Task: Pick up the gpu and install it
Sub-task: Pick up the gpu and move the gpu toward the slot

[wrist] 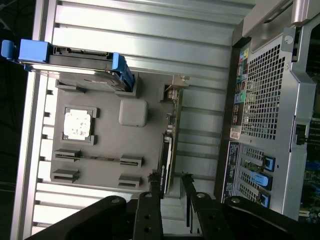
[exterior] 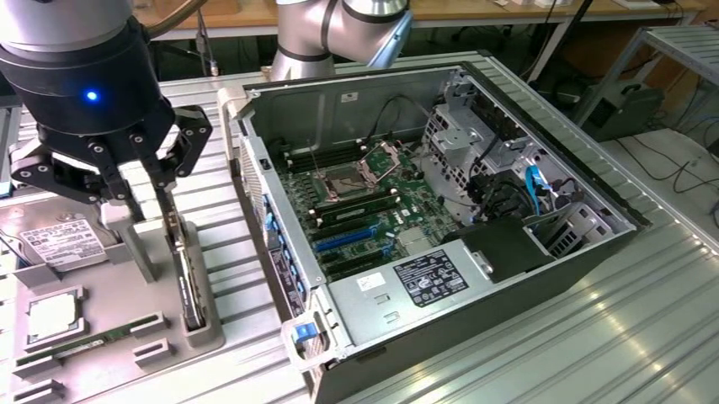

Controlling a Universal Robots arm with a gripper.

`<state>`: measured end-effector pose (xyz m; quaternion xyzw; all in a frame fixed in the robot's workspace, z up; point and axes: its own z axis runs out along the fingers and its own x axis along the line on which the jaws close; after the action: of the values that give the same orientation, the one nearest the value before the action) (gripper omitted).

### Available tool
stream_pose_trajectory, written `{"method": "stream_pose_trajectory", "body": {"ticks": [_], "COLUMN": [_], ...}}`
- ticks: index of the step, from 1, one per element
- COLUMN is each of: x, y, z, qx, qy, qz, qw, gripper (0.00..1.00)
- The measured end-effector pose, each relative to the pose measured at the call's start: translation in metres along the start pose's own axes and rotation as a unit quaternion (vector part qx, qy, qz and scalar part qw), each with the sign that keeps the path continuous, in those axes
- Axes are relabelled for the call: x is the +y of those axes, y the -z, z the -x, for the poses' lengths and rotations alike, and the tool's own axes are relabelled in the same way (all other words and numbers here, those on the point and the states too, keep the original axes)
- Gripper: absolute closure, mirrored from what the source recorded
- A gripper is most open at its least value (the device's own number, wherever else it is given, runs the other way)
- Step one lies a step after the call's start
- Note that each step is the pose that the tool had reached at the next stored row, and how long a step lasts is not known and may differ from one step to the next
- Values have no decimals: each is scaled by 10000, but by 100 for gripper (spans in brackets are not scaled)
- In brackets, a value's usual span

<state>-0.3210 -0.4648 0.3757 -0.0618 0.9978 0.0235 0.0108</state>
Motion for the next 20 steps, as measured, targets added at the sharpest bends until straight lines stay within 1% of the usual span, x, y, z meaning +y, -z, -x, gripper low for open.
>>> {"method": "stream_pose_trajectory", "body": {"ticks": [3,8,10,11,14,18,20], "x": [1,0,0,1,6,12,10], "y": [0,0,0,0,-6,-50,-74], "z": [0,0,0,0,1,3,2], "qx": [0,0,0,0,5,-3,-3], "qy": [0,0,0,4,14,-141,-149], "qz": [0,0,0,0,0,-2,-3], "qw": [10000,10000,10000,10000,10000,9999,9999], "gripper": [69,38,38,32,32,32,32]}}
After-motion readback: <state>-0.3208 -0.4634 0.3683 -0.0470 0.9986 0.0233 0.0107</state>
